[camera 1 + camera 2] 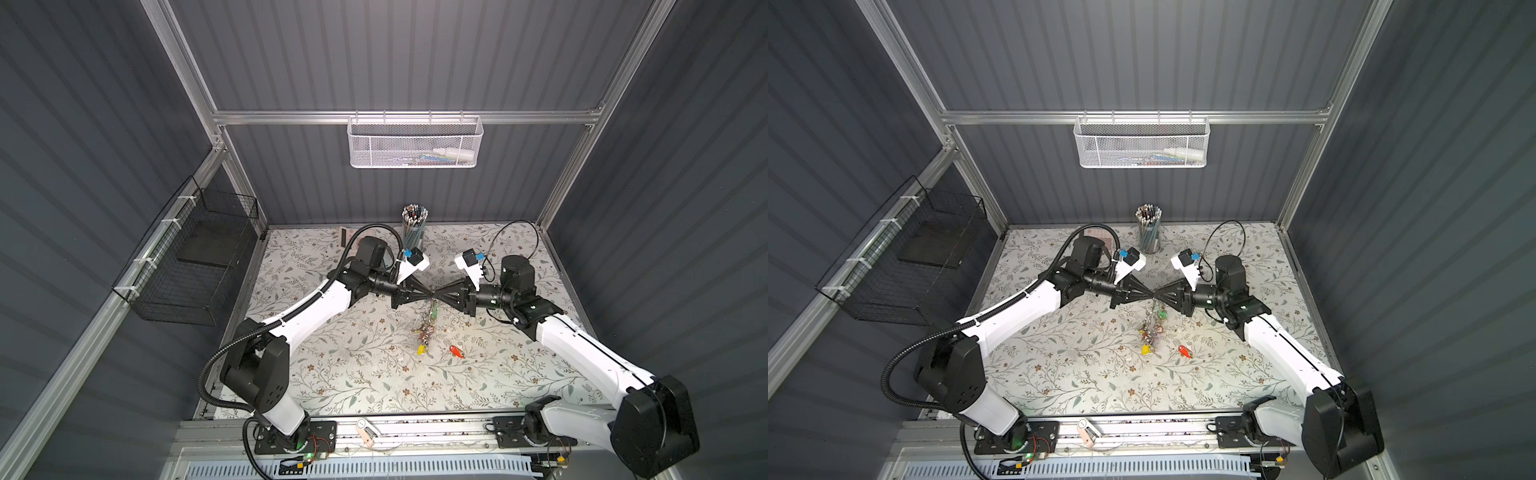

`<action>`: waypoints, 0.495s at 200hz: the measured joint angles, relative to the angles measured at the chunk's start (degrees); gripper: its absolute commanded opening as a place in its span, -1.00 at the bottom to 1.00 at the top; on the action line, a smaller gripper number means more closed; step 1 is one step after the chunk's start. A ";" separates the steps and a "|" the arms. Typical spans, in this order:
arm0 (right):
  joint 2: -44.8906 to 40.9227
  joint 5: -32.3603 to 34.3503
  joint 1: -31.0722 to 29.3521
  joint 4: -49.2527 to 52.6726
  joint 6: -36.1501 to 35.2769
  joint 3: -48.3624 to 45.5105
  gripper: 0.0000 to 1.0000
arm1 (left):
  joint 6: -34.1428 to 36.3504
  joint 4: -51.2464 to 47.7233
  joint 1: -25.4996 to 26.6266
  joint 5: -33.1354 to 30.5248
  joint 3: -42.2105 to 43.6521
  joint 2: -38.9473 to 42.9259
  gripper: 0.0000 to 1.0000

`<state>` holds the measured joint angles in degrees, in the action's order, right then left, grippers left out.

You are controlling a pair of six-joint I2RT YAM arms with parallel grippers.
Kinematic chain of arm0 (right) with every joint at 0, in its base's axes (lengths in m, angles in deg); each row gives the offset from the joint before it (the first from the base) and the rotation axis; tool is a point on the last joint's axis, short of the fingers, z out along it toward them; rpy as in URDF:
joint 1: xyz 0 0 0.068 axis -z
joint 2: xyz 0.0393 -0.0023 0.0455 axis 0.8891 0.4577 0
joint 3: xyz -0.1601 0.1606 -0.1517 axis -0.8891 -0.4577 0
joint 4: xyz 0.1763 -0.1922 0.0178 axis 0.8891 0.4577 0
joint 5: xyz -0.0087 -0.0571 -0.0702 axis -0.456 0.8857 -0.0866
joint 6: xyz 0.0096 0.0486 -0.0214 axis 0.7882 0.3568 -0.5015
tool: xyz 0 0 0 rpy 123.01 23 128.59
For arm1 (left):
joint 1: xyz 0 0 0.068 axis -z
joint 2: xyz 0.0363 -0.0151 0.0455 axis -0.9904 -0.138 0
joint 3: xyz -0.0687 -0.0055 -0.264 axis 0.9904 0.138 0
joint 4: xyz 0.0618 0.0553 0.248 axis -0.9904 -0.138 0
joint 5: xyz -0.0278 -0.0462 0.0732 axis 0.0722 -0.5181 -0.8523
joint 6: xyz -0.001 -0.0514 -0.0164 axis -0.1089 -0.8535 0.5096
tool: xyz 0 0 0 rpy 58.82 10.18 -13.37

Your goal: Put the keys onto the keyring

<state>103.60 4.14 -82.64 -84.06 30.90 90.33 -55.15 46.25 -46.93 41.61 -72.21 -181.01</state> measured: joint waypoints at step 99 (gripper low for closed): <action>-12.55 22.47 1.95 7.67 12.72 -0.11 0.22 | -6.64 24.35 2.40 -18.62 20.98 8.41 -1.00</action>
<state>91.06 26.61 -80.69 -76.39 43.62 90.23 -61.79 70.60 -44.53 22.99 -51.23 -172.59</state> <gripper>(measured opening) 0.599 0.049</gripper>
